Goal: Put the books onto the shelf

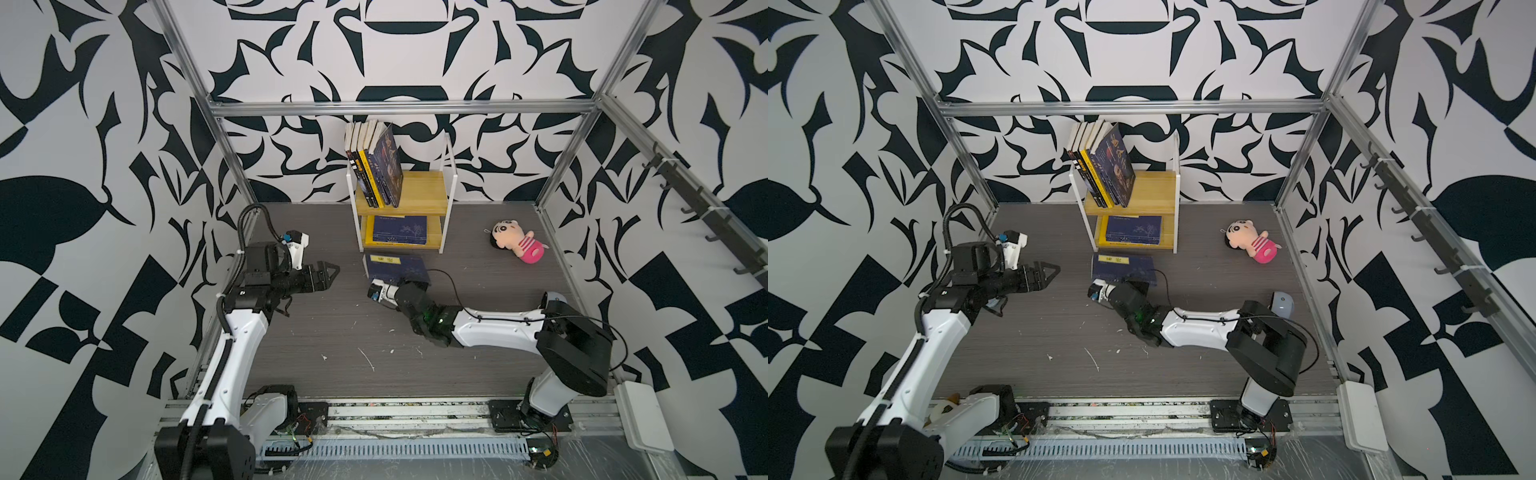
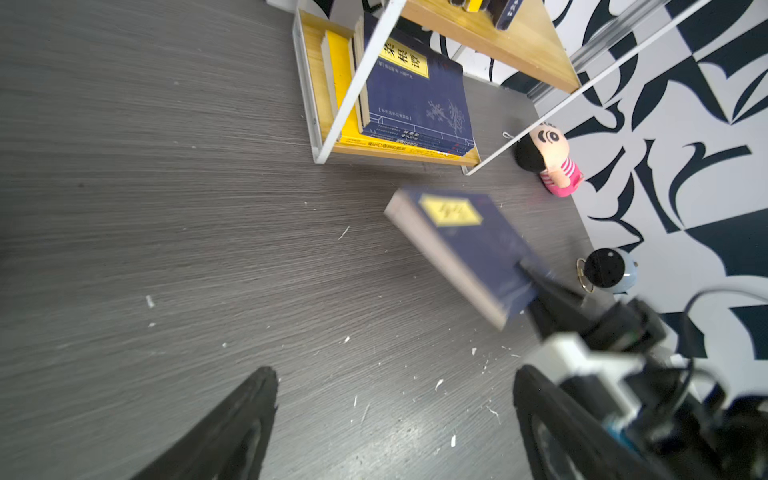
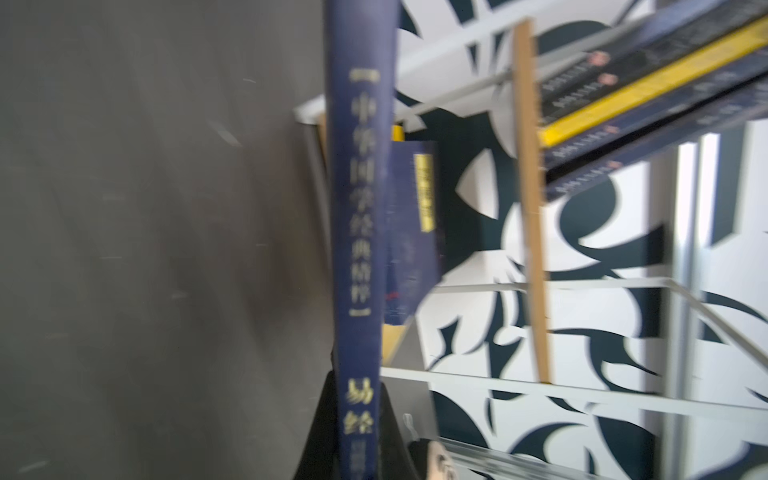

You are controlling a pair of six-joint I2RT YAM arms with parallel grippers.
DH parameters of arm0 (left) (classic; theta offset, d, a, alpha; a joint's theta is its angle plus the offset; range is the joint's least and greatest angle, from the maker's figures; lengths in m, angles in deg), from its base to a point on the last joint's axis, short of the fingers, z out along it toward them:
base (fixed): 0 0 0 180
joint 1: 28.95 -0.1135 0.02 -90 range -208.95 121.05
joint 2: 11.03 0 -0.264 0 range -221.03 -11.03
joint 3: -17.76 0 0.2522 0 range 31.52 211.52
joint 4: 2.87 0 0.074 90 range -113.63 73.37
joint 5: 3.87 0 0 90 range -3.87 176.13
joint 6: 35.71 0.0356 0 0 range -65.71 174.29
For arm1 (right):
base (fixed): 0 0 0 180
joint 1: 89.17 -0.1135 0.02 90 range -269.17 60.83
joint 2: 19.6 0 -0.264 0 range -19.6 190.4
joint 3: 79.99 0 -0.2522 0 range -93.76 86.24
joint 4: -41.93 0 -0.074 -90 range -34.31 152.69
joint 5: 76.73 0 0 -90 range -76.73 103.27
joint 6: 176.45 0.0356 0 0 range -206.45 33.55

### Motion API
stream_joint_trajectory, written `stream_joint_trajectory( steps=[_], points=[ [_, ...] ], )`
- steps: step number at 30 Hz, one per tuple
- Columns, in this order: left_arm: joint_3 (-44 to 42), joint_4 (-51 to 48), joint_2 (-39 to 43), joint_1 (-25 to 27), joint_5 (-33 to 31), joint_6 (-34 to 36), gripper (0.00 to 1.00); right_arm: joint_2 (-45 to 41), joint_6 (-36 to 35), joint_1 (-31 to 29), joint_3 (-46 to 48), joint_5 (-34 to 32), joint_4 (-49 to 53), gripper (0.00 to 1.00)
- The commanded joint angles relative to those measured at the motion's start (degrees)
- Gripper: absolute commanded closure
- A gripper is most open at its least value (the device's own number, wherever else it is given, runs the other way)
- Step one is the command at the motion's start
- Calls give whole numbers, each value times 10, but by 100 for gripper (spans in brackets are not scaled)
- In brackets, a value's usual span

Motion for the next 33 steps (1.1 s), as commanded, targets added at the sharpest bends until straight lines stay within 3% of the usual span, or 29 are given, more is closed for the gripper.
stream_joint_trajectory(
  steps=[1,6,17,24,30,31,33],
  points=[
    [-34,-3,20,-18,-8,52,2,-12,-55,39,-47,-4,-63,100],
    [-60,-1,42,-26,9,84,0,32,-79,89,-110,42,-75,100],
    [-87,35,63,-44,38,71,1,153,-114,149,-232,85,-80,100],
    [-87,35,67,-45,43,77,0,194,-72,154,-303,154,134,100],
    [-84,31,67,-42,47,77,1,222,-53,164,-387,190,280,86],
    [-85,31,67,-42,47,78,1,229,-51,166,-401,190,296,86],
    [-85,32,67,-41,48,77,1,238,-50,174,-415,186,298,98]
  ],
)
